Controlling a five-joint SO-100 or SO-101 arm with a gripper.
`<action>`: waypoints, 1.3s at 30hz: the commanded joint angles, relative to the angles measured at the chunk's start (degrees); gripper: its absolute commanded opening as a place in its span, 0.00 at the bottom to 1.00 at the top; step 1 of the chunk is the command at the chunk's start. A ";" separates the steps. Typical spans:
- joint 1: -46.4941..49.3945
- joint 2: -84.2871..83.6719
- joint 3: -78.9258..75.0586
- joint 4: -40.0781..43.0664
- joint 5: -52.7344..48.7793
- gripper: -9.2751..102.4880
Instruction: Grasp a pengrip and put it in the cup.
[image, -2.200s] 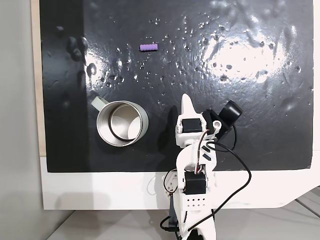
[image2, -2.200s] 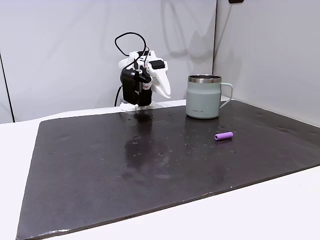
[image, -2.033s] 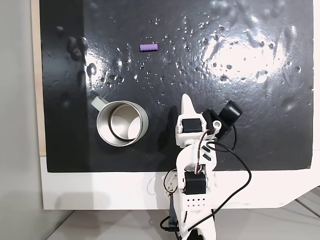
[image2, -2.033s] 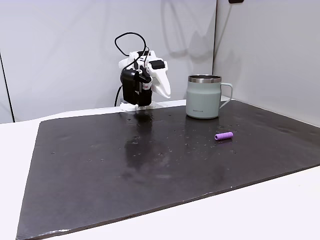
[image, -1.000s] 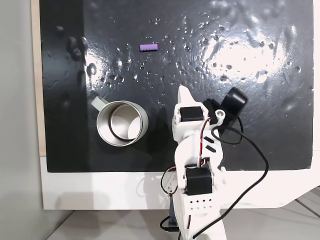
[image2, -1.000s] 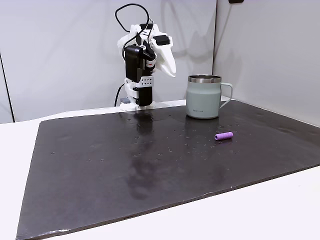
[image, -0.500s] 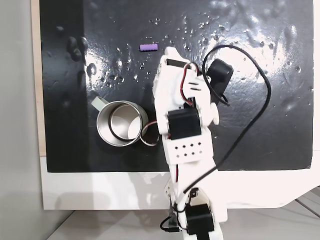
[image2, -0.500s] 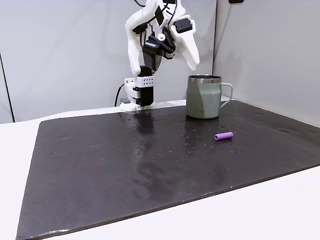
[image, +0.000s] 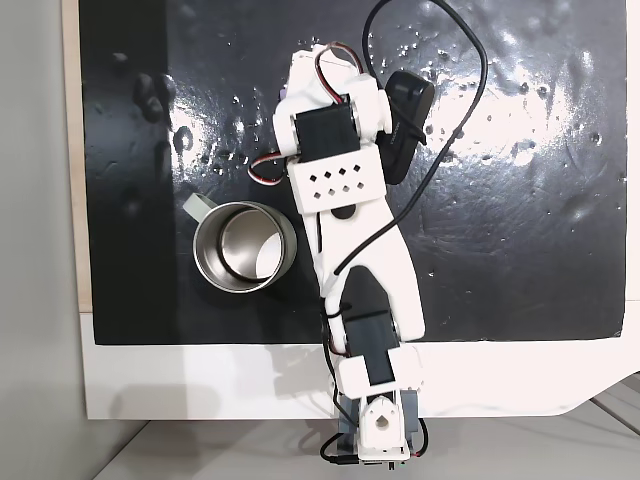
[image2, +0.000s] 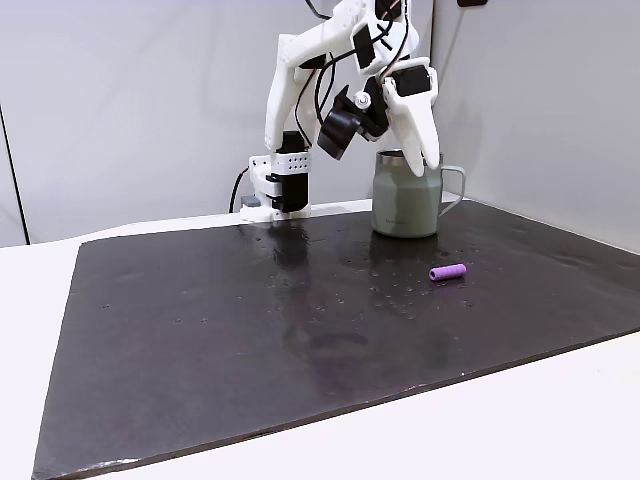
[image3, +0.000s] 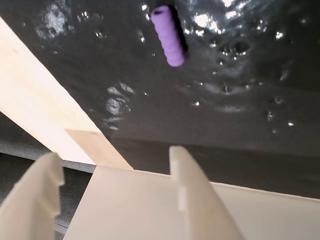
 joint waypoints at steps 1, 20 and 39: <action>-0.18 -4.04 -7.29 1.05 -1.14 0.28; -2.11 -28.92 -25.66 0.79 -0.53 0.28; -3.96 -39.38 -31.90 0.88 -0.26 0.18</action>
